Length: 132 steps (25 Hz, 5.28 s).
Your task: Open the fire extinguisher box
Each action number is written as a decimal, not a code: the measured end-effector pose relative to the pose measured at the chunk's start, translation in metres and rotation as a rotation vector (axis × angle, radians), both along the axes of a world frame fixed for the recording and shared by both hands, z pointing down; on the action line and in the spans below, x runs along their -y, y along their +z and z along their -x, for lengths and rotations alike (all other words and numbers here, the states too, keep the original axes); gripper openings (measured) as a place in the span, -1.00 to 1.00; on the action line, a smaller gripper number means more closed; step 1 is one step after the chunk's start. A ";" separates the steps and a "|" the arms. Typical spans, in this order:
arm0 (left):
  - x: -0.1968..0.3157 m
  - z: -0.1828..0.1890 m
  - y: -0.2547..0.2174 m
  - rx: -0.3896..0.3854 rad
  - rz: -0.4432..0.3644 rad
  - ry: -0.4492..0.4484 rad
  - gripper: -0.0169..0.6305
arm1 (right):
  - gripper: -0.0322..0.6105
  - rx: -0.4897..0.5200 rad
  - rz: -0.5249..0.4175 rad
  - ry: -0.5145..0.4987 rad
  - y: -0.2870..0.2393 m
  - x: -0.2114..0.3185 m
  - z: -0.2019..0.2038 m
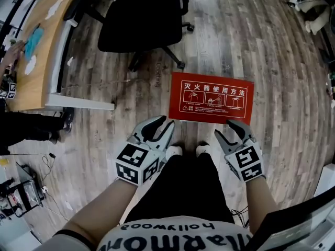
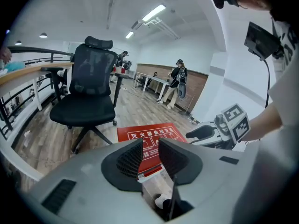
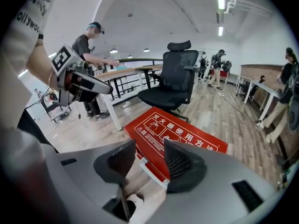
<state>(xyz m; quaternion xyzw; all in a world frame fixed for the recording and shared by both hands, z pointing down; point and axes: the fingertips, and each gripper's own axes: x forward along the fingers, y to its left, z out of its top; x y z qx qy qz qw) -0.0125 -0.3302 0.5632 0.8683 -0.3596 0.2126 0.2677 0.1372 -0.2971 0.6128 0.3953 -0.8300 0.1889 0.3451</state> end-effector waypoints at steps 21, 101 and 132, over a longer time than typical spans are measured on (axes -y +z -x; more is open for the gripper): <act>0.002 0.086 0.123 0.109 0.032 -0.037 -0.43 | -0.04 -0.715 -0.365 -0.298 0.116 0.019 0.013; 0.111 -0.043 -0.112 0.060 -0.150 -0.130 -0.45 | -0.49 -0.483 0.114 -0.571 -0.043 0.163 -0.011; 0.144 -0.005 -0.088 0.050 -0.083 -0.356 -0.52 | -0.53 -0.354 0.170 -0.613 -0.037 0.235 -0.019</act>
